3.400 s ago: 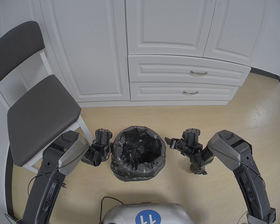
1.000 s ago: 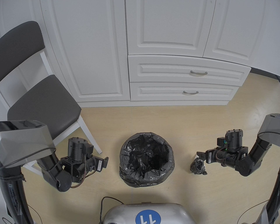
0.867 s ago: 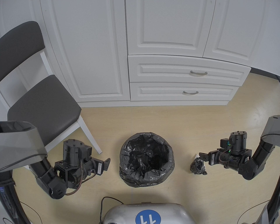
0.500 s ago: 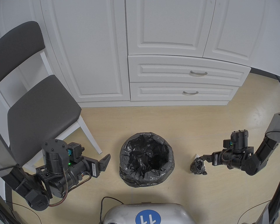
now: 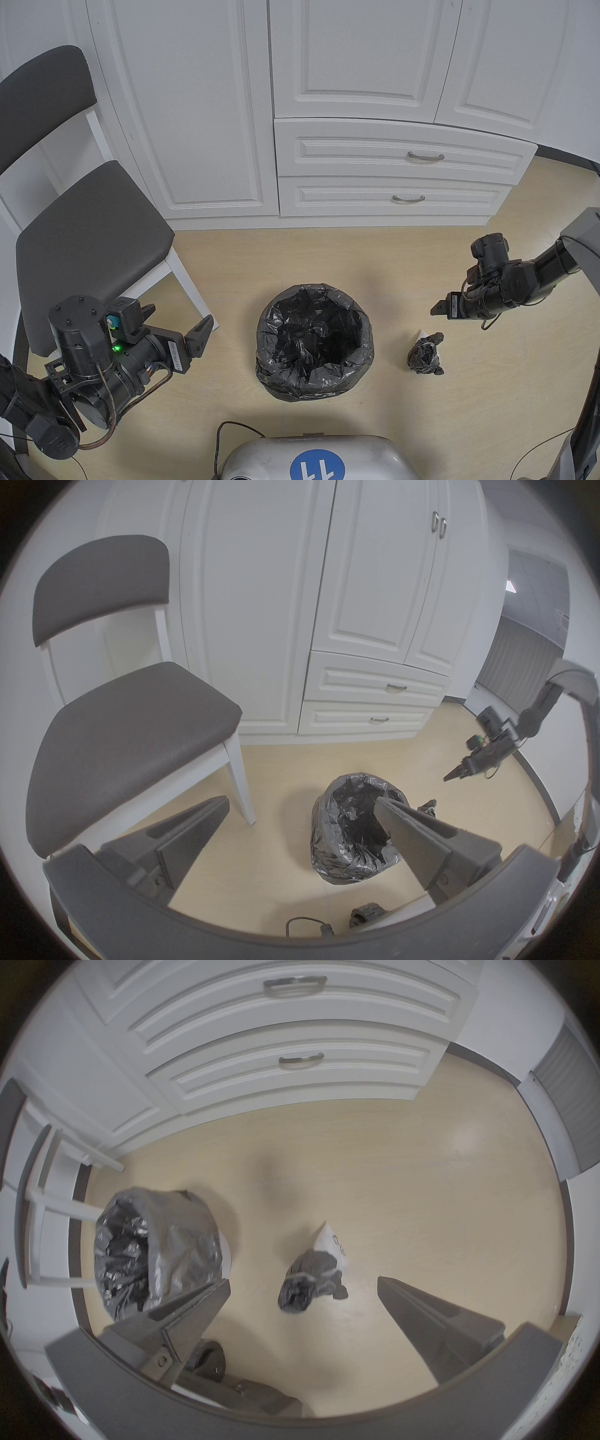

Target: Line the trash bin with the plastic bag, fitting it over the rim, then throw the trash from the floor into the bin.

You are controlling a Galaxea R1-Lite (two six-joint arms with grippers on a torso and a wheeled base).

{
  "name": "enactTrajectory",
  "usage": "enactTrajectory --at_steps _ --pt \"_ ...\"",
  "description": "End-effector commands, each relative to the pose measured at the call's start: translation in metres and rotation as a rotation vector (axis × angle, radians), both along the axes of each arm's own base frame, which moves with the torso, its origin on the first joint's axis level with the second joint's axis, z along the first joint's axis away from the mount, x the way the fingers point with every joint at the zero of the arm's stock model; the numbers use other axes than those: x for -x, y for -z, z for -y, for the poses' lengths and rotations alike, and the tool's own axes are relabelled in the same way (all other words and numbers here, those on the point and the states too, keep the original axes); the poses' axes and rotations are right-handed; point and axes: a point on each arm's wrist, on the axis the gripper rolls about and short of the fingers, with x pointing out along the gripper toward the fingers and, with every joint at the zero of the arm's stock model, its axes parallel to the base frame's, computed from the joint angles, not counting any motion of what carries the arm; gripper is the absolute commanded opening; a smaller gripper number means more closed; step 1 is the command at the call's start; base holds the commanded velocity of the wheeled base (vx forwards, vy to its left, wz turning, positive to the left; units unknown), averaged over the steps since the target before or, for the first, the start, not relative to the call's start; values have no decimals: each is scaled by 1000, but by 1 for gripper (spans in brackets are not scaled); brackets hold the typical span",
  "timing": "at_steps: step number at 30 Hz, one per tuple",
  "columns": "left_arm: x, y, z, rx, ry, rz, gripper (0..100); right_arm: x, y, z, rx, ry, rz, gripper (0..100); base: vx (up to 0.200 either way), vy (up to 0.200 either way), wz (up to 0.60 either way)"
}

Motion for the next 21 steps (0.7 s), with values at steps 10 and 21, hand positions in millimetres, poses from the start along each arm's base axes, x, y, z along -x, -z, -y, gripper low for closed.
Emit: enactTrajectory --at_steps 10,21 --pt "15 -15 -10 20 -25 66 100 -72 125 22 -69 54 -281 100 0 0 0" --pt "16 -17 -12 24 -33 77 100 -74 124 18 -155 14 -286 100 0 0 0"
